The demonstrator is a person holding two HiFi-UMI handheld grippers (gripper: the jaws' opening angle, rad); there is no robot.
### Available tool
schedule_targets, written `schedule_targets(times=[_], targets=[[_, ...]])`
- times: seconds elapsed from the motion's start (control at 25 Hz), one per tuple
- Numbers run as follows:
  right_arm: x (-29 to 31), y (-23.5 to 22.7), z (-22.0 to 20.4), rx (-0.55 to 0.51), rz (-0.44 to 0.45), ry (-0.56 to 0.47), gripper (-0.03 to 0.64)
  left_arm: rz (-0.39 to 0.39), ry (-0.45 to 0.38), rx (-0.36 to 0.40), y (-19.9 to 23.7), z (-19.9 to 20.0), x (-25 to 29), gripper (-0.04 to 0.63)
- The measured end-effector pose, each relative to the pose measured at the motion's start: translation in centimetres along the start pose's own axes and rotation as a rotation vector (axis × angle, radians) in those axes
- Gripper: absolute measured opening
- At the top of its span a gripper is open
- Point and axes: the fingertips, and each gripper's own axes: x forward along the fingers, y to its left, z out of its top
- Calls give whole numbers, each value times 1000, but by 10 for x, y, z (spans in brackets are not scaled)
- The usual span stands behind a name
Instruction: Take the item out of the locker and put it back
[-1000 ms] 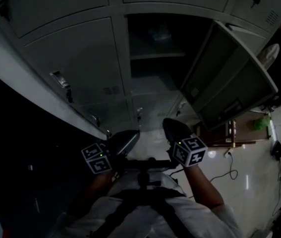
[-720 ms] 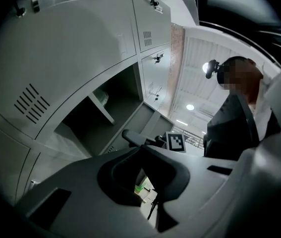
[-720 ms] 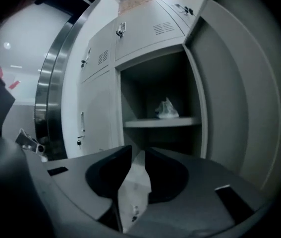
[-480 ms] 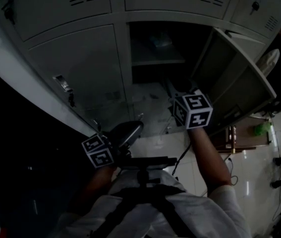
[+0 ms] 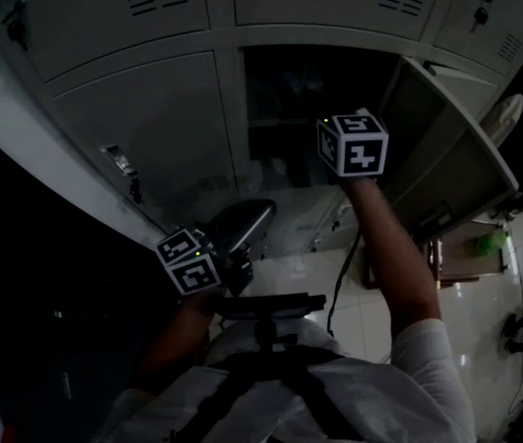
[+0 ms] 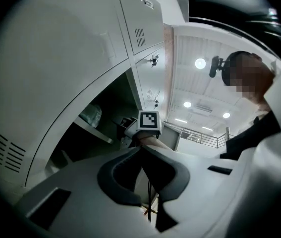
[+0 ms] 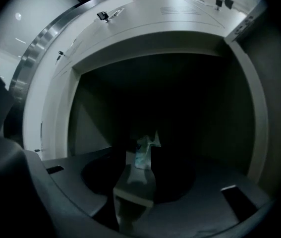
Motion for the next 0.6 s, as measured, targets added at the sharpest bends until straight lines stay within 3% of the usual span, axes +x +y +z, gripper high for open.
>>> schedule_targets(times=[0.24,0.44,0.6], targets=[[44,-23,20,7,-40,37,170,-11,-13,26,1,15,17,-6],[78,-22,30,-26,-22,90,259,-18,-8,40,-1,19,24,-6],[103,-24,23,-43,-14,150,261,-8,-9,47,2,23,23,-6]])
